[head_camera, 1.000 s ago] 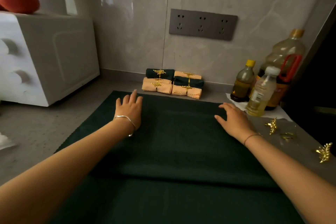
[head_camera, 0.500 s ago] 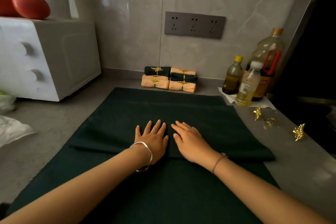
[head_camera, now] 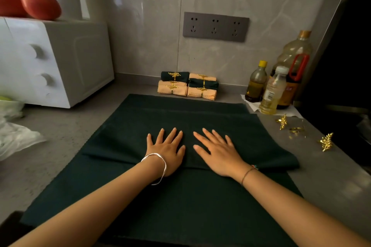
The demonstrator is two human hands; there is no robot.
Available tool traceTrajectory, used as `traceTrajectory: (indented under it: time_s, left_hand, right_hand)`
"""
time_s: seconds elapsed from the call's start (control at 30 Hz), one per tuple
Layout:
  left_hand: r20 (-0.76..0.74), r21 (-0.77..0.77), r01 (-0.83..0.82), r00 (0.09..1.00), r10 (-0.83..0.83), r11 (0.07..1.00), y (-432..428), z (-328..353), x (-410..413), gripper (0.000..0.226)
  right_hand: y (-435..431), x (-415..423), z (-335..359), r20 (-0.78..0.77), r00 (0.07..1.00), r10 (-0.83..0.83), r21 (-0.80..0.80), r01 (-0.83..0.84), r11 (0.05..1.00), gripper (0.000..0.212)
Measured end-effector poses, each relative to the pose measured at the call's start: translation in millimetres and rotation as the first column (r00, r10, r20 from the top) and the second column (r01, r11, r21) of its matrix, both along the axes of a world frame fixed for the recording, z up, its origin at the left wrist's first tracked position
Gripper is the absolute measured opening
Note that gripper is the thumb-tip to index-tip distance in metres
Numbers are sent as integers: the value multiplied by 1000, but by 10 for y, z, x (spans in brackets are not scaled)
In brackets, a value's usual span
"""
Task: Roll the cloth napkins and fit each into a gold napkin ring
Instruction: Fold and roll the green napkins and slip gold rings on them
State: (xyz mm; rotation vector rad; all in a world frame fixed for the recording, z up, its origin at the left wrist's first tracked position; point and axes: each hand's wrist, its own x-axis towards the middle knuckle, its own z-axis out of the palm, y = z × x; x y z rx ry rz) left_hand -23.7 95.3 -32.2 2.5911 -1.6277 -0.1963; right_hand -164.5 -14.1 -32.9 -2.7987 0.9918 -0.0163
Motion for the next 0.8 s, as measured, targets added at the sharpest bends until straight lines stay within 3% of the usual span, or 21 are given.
traceTrajectory:
  time_s: [0.43, 0.8]
  left_hand:
    - [30, 8, -118, 993, 118, 993, 310, -8, 478, 70]
    - [23, 35, -221, 975, 220, 975, 641, 38, 895, 69]
  right_hand:
    - [-464, -824, 28, -9, 986, -168, -8, 168, 986, 62]
    - [-603, -1061, 69, -52, 981, -186, 9, 186, 982, 65]
